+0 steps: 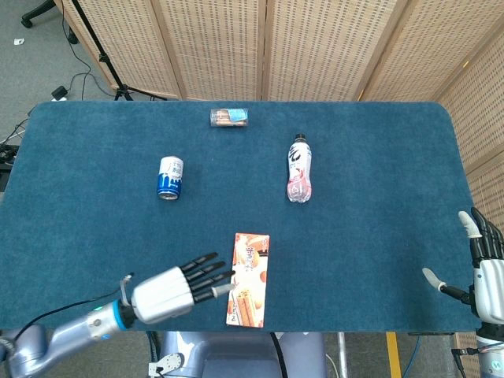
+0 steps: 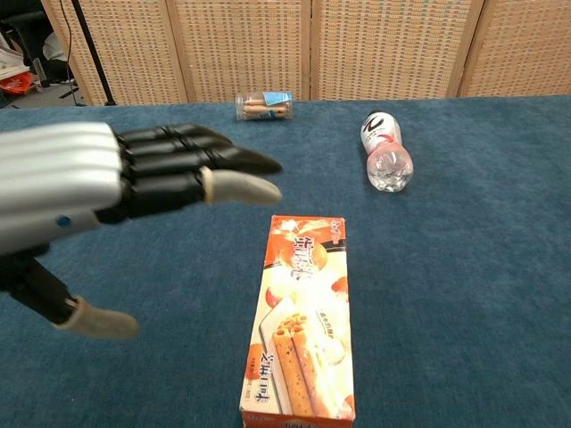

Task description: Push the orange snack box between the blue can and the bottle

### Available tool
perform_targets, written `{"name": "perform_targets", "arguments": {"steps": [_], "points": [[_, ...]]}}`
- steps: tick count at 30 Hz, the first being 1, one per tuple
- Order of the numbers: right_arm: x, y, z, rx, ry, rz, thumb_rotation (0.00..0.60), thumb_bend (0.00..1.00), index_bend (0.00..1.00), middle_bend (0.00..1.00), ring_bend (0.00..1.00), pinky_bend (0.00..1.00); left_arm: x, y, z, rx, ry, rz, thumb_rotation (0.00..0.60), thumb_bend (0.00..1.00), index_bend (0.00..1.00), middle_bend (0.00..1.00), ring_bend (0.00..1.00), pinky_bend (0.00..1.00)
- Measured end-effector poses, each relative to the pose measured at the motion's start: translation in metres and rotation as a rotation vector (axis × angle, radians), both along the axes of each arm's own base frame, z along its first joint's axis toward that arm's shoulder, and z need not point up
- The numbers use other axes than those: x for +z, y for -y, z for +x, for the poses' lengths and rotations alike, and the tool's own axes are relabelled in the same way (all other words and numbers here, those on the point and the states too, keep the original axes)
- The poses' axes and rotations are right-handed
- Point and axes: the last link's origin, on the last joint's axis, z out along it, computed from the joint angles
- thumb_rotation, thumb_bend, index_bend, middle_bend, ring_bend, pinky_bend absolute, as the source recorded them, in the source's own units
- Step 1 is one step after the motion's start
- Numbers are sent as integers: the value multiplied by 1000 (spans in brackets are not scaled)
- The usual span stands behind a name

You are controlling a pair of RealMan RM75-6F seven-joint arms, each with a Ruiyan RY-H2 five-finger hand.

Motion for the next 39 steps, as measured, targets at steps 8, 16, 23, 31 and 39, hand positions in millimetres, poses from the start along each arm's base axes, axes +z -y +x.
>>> {"name": "perform_targets", "arguments": {"steps": [8,16,23,31,39], "points": [[4,1,-3,-13,21,0,600,0,0,0,0,47,-52,19,41,-102,-11,-106,600,0,0,0,0,0],[10,3,-7,-31,63,-1,600,0,0,0,0,47,-76,24,52,-118,-37,-131,600,0,0,0,0,0],[12,3,-9,-37,66,-1,600,0,0,0,0,47,-100,27,57,-126,-56,-152,600,0,0,0,0,0],[13,5,-10,-45,71,1,600,0,0,0,0,47,-126,20,65,-122,-77,-125,600,0,0,0,0,0],[16,6,-12,-56,79,-10,600,0,0,0,0,47,-137,1,73,-85,-72,-82,600,0,0,0,0,0]]}}
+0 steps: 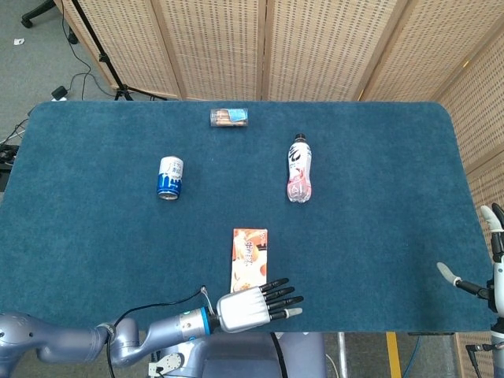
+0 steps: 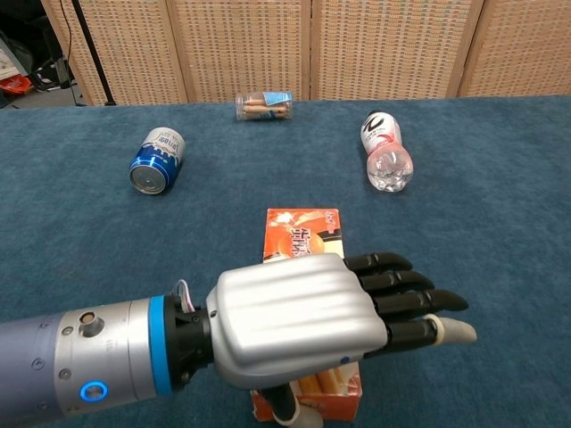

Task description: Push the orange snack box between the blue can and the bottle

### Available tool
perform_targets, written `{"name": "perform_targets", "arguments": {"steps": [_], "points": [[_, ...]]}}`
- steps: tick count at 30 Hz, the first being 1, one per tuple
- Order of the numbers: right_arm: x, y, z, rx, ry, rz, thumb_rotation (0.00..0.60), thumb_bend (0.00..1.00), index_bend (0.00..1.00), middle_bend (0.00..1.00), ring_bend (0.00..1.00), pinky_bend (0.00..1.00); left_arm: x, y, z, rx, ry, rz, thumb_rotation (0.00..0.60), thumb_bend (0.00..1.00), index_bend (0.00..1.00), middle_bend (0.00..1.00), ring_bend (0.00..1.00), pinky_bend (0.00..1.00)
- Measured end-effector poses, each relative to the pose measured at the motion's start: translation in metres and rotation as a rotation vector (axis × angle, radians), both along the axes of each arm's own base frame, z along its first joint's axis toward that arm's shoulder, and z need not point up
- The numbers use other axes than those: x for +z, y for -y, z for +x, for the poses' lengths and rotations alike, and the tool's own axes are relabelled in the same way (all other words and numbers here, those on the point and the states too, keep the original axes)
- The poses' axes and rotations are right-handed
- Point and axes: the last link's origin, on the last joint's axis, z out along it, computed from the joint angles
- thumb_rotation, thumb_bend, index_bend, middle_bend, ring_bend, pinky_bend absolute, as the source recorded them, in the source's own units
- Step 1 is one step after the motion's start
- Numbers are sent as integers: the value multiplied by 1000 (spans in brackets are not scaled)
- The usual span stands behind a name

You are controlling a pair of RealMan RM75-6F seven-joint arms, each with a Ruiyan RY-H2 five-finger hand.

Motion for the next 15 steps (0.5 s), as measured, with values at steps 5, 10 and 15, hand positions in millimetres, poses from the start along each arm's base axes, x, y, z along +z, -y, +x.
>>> {"name": "perform_targets", "arguments": {"steps": [5,10,15], "points": [[-1,2,-1,-9,-1,10,600,0,0,0,0,38,-3,-15,3,26,-5,30,600,0,0,0,0,0],[-2,3,-3,-17,-3,11,600,0,0,0,0,38,-4,-29,3,37,-14,59,600,0,0,0,0,0],[-1,5,-5,-28,-3,11,600,0,0,0,0,38,-2,-43,0,50,-24,83,600,0,0,0,0,0]]}}
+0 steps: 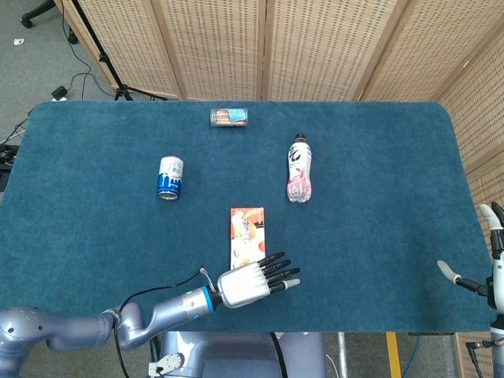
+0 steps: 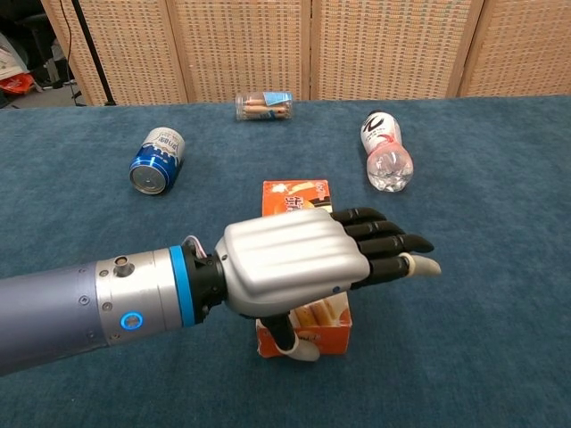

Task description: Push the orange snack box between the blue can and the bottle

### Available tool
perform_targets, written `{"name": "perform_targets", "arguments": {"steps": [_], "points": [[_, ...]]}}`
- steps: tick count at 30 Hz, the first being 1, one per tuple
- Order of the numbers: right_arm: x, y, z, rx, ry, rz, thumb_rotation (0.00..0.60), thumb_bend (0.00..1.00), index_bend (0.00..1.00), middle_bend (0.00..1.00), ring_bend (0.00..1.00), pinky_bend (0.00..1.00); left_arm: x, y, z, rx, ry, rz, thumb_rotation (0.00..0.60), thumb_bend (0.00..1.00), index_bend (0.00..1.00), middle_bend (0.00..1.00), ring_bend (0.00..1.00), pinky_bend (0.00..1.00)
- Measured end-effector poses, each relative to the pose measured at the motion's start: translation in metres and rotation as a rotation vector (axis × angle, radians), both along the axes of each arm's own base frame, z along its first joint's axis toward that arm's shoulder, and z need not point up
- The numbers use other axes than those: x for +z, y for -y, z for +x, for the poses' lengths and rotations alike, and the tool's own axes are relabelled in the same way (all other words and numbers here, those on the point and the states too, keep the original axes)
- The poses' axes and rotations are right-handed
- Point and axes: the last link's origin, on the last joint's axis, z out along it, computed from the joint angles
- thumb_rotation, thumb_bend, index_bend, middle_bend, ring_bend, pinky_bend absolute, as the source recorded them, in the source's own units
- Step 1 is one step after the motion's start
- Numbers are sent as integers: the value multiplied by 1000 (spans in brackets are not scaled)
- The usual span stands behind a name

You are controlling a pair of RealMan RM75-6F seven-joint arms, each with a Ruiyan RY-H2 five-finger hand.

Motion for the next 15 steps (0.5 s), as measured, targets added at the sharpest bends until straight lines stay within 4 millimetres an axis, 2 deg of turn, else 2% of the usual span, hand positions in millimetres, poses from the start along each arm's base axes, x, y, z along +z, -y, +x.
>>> {"name": "perform_targets", "arguments": {"steps": [15], "points": [[-1,8,-7,-39,-11,8,600,0,0,0,0,38,5,-48,-3,100,9,48,600,0,1,0,0,0]]}}
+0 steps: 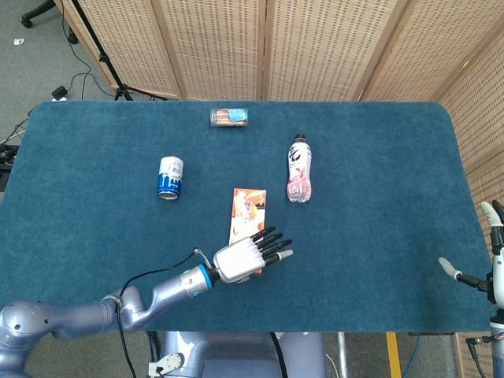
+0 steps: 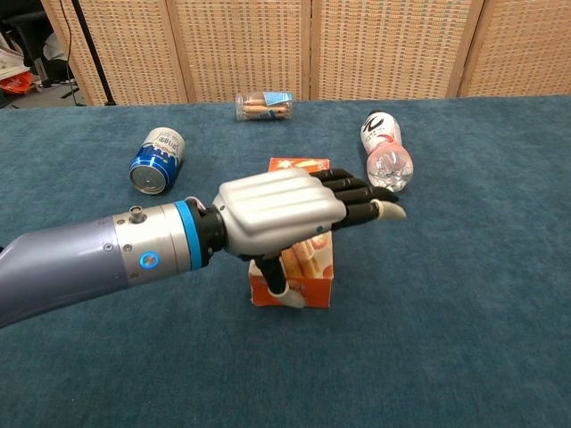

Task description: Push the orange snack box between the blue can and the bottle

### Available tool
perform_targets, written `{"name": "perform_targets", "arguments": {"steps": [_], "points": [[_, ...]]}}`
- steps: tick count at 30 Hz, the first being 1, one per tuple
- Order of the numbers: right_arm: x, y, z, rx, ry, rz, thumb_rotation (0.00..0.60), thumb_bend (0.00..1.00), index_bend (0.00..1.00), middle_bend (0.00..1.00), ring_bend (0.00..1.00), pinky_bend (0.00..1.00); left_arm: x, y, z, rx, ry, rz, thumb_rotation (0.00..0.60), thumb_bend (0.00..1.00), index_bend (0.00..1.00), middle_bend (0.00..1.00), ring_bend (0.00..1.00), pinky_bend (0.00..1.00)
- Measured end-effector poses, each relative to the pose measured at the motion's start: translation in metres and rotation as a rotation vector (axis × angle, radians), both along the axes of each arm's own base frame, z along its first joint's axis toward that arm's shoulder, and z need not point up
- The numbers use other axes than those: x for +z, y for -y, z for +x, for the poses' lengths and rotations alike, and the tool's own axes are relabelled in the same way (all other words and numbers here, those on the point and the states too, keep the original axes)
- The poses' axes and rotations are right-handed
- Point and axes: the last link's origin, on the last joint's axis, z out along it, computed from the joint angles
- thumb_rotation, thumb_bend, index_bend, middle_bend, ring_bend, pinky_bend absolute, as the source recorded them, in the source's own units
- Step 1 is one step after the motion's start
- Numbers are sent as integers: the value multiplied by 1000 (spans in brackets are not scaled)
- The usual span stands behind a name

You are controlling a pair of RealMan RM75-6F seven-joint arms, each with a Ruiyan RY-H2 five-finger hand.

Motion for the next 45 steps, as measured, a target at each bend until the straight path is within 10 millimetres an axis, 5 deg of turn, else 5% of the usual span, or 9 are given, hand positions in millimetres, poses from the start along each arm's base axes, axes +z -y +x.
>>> {"name": "perform_targets", "arguments": {"steps": [45], "points": [[-10,12,-8,-72,-101,17,600,0,0,0,0,8,22,-148,17,220,-2,253,600,0,31,0,0,0]]}}
